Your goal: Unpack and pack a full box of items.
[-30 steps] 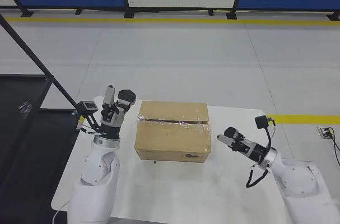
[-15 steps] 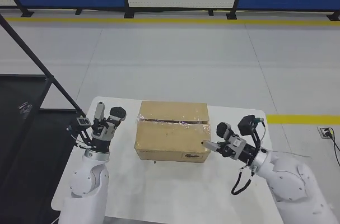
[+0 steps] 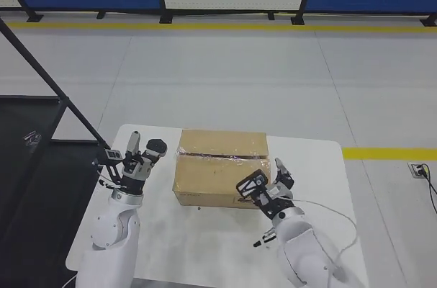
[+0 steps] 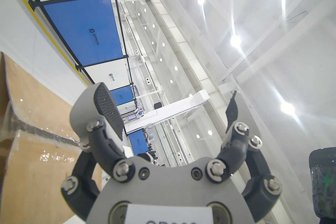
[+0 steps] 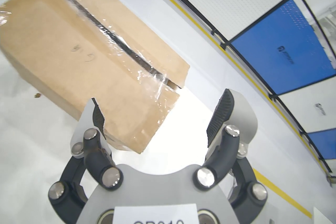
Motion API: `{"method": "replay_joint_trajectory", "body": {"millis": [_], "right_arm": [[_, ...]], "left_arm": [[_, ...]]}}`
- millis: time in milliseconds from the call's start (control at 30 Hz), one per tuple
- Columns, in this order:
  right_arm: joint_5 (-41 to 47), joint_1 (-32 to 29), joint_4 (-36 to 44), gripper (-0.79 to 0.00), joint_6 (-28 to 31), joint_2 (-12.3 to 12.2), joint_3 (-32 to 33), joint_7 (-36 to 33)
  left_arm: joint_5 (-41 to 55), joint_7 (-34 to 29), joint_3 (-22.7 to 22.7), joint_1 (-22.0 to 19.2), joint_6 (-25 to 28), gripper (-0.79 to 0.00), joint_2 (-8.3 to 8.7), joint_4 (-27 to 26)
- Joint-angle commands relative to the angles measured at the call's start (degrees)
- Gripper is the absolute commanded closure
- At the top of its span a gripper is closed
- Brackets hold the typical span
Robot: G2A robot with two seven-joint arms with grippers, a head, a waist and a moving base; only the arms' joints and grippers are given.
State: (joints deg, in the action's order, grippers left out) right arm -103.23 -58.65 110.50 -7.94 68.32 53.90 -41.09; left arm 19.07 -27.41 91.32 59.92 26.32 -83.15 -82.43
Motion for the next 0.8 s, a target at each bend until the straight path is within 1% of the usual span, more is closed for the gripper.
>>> {"method": "replay_joint_trajectory", "body": {"millis": [0, 200, 400, 600, 767], "right_arm": [[-1.29, 2.38, -2.66, -0.785, -1.99, 0.90, -1.66, -2.05], [-3.31, 8.32, -10.10, -0.785, -3.94, 3.42, -5.50, -6.37], [-6.56, 12.10, -15.00, -0.785, -5.76, 5.71, -8.16, -11.05], [-9.50, 13.54, -16.93, -0.785, -9.29, 7.25, -7.40, -13.96], [-11.19, 13.69, -17.96, -0.785, -10.96, 8.15, -5.77, -15.39]], "left_arm": [[0.19, -0.08, -0.24, -0.13, 0.01, -0.785, 0.09, 0.18], [0.90, -0.01, -0.47, -0.25, 0.48, -0.785, 0.37, 0.75], [1.41, 0.19, -0.29, -0.22, 0.74, -0.785, 0.70, 1.11], [1.43, 0.60, -0.61, -0.43, 0.65, -0.785, 0.96, 1.18], [1.45, 0.72, -1.03, -0.77, 0.47, -0.785, 1.16, 1.41]]}}
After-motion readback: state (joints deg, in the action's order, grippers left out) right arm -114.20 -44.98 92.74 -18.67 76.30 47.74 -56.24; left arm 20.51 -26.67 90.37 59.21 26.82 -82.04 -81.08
